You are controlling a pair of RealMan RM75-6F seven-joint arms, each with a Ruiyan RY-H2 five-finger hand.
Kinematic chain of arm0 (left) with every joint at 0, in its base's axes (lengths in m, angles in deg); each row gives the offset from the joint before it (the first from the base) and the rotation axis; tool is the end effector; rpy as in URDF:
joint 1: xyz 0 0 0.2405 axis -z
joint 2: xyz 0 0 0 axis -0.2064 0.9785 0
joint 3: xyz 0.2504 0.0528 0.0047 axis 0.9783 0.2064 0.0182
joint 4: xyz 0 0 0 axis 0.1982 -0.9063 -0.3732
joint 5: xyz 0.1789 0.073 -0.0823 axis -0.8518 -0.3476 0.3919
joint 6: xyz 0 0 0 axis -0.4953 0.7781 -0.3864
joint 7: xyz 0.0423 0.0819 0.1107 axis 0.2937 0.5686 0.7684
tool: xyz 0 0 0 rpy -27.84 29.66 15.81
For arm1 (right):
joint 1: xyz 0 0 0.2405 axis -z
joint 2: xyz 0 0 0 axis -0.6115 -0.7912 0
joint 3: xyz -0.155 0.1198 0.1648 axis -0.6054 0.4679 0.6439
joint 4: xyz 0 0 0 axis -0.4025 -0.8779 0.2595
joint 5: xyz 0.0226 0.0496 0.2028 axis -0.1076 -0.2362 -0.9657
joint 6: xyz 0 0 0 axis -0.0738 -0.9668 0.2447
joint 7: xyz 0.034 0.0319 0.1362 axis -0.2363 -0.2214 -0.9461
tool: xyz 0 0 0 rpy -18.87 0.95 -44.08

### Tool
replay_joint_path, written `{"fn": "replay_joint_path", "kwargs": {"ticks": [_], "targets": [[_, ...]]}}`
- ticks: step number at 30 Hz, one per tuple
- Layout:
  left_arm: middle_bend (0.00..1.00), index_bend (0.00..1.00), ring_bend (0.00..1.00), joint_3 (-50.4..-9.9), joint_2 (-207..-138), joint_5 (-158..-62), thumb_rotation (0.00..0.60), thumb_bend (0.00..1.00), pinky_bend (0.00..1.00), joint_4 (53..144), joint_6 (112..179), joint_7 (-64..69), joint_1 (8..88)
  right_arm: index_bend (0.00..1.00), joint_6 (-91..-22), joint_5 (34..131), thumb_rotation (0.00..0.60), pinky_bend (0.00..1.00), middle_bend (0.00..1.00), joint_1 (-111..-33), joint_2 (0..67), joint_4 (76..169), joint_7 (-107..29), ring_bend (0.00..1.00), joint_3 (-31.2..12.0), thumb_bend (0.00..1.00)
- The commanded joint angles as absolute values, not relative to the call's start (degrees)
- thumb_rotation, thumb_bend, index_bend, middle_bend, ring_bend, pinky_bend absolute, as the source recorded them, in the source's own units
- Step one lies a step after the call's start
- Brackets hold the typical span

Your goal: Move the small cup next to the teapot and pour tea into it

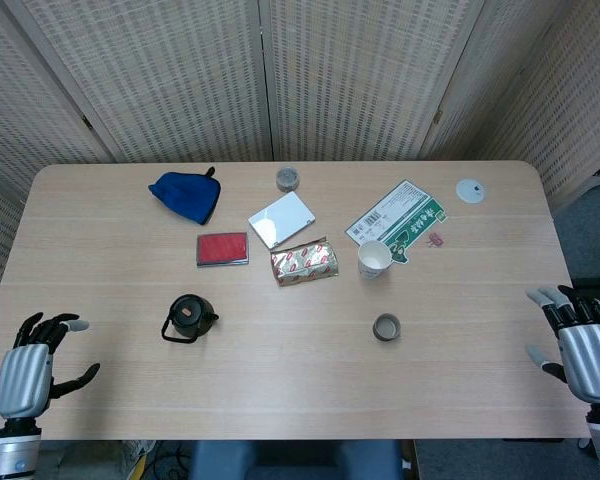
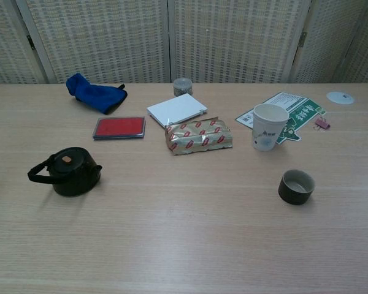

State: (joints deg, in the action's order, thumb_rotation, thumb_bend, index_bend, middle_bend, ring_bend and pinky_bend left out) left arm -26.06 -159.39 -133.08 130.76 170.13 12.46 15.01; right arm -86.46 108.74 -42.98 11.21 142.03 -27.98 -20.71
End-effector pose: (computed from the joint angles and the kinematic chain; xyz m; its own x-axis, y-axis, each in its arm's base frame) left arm -0.2611 0.1725 0.1248 0.2564 -0.0438 0.9656 0.9663 0.0351 -0.2550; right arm -0.2976 -0.1686 0.1818 0.5668 0.1027 0.8174 -0.8178 -0.0500 0.5733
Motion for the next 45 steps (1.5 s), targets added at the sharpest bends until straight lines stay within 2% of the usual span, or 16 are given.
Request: {"fn": "replay_joint_path", "kwargs": {"ticks": [1, 17, 28, 39, 45], "targets": [[0.27, 0.36, 0.26, -26.0, -159.4, -133.3, 0.600, 0.18, 0.08, 130.8, 170.4, 12.8, 14.9, 0.23, -86.3, 109.3, 0.600, 0.26, 0.26, -42.7, 10.9, 142.1, -28.7, 0.16, -20.6, 0.11], [0.27, 0.36, 0.26, -25.5, -159.0, -133.2, 0.600, 0.18, 0.08, 131.1, 170.8, 13.2, 14.4, 0.23, -83.3, 113.6, 0.600, 0.26, 0.27, -42.5, 9.8, 144.9, -27.7, 0.17, -21.6, 0.11], [0.27, 0.36, 0.26, -25.2, -159.2, -133.1, 0.600, 0.18, 0.08, 130.7, 170.3, 12.4, 14.5, 0.23, -70.1, 113.2, 0.600, 0.26, 0.27, -47.8, 13.5, 145.7, -24.1, 0.17, -22.4, 0.10], [0.27, 0.36, 0.26, -25.2, -158.7, -132.5, 0.600, 0.18, 0.08, 130.3, 170.5, 11.3, 14.0, 0.24, -56.9, 106.8, 0.600, 0.26, 0.27, -55.4, 20.3, 142.2, -20.8, 0.17, -19.1, 0.10], [0.27, 0.35, 0.26, -25.3, -158.5, -132.2, 0.600, 0.18, 0.08, 130.3, 170.4, 11.1, 13.9, 0.24, -51.9, 102.7, 0.600, 0.26, 0.26, -58.7, 23.9, 139.3, -19.2, 0.17, -17.5, 0.10]]}}
